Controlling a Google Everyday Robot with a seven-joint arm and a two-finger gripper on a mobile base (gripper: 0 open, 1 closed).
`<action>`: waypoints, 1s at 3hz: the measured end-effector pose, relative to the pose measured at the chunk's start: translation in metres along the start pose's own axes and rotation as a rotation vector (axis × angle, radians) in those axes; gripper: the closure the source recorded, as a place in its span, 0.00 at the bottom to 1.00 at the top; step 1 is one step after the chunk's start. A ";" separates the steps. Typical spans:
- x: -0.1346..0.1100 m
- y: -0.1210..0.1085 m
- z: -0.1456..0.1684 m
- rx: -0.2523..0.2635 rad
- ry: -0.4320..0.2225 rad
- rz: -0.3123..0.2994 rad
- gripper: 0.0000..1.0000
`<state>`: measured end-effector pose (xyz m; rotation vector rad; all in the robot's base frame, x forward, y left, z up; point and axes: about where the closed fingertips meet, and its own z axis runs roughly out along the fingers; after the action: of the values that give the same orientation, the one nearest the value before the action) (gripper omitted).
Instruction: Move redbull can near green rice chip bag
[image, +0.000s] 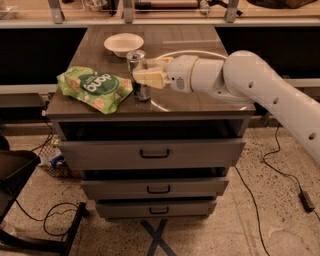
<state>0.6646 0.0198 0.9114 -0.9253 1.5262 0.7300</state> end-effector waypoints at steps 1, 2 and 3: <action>0.008 -0.003 0.000 0.011 -0.015 0.011 1.00; 0.008 -0.001 0.002 0.007 -0.015 0.011 0.84; 0.007 0.000 0.004 0.003 -0.015 0.010 0.59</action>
Offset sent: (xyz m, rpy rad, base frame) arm 0.0020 -0.0025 -0.0072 0.0162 0.0006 -0.0109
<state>0.6658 0.0222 0.9037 -0.9084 1.5194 0.7402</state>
